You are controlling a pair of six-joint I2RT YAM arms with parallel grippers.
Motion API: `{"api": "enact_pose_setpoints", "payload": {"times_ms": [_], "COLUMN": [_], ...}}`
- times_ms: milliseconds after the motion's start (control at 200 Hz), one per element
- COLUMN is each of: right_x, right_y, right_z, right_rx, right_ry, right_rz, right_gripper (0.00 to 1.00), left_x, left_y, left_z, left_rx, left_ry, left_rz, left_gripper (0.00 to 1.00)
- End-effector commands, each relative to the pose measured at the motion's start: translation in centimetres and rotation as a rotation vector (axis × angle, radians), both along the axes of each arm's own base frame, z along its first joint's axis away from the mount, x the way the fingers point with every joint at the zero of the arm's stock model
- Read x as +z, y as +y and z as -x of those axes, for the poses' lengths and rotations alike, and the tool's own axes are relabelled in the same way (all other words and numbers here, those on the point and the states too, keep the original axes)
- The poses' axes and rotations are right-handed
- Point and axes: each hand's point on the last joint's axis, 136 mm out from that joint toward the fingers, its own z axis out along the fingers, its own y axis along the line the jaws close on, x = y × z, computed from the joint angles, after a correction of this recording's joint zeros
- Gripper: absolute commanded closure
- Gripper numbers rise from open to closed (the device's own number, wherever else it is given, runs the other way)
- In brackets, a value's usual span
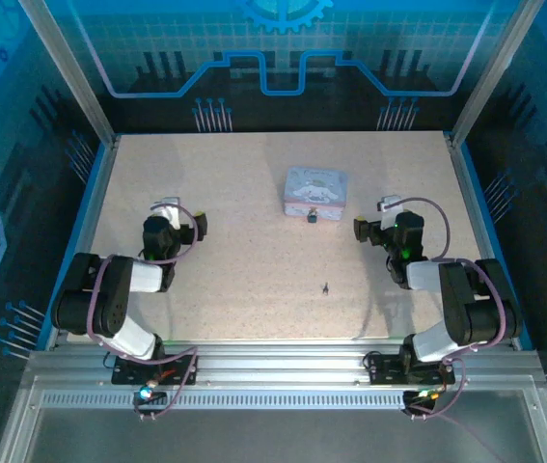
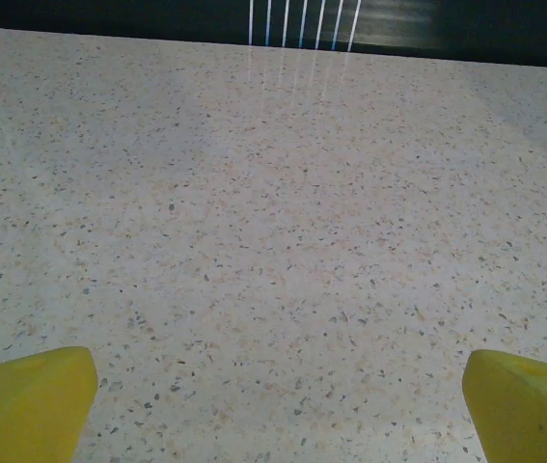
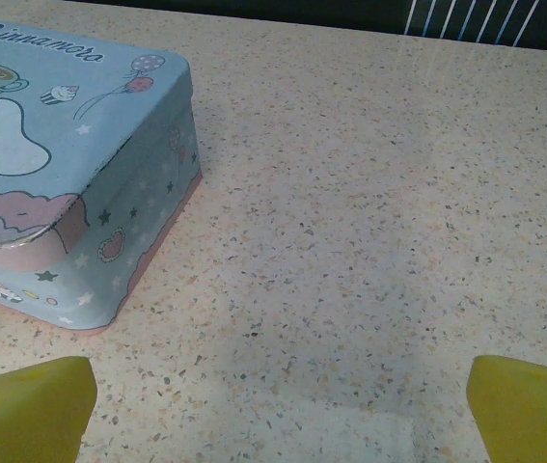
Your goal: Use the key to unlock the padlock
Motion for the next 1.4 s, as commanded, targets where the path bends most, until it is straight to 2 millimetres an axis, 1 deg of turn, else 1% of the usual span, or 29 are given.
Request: {"api": "enact_pose_setpoints", "payload": {"times_ms": [0, 725, 790, 860, 930, 1000, 1010, 1060, 1095, 1135, 1196, 1281, 1301, 1396], "right_x": [0.8, 0.8, 1.3, 2.5, 3.7, 5.0, 4.8, 5.3, 5.5, 5.6, 5.6, 5.1, 4.9, 3.7], "right_y": [0.0, 0.0, 0.0, -0.3, -0.5, 0.1, 0.2, 0.9, 1.6, 2.2, 3.5, 5.9, 6.7, 9.3], "right_z": [-0.6, -0.6, -0.8, -0.9, -0.4, 0.6, 1.0, 2.1, 2.9, 4.1, 6.0, 9.0, 9.9, 13.0], "right_rx": [0.01, 0.012, 0.013, -0.01, -0.034, -0.029, -0.028, -0.022, -0.008, -0.009, -0.003, 0.017, 0.028, 0.055], "right_ry": [-0.023, -0.024, -0.009, 0.023, 0.064, 0.086, 0.108, 0.146, 0.184, 0.233, 0.312, 0.407, 0.429, 0.504], "right_rz": [-0.001, -0.003, -0.002, -0.006, -0.029, -0.081, -0.087, -0.127, -0.15, -0.175, -0.224, -0.331, -0.357, -0.42], "right_gripper": [0.0, 0.0, 0.0, 0.01, 0.01, 0.0, 0.0, 0.0, 0.0, 0.0, 0.0, 0.0, 0.0, 0.01], "left_x": [0.7, 0.7, 1.7, 3.1, 4.7, 6.5, 6.8, 8.0, 8.8, 9.7, 10.4, 10.3, 10.1, 8.9], "left_y": [-0.4, -0.3, -0.2, -0.2, -0.5, -0.7, -0.7, -1.0, -1.4, -2.4, -4.6, -7.6, -8.2, -11.5], "left_z": [-0.2, -0.2, 0.3, 1.2, 1.9, 2.6, 2.8, 3.3, 3.6, 4.1, 4.8, 6.0, 6.4, 7.7], "left_rx": [-0.042, -0.033, -0.028, -0.029, -0.04, -0.032, -0.029, -0.015, -0.011, -0.034, -0.101, -0.171, -0.186, -0.257], "left_ry": [-0.015, -0.021, -0.061, -0.086, -0.112, -0.128, -0.128, -0.12, -0.107, -0.093, -0.06, 0.0, 0.016, 0.088], "left_rz": [-0.013, -0.01, -0.009, -0.011, -0.014, -0.004, 0.009, 0.106, 0.205, 0.32, 0.458, 0.547, 0.558, 0.606], "left_gripper": [0.01, 0.01, 0.01, 0.01, 0.01, 0.01, 0.01, 0.01, 0.01, 0.01, 0.01, 0.01, 0.01, 0.01]}}
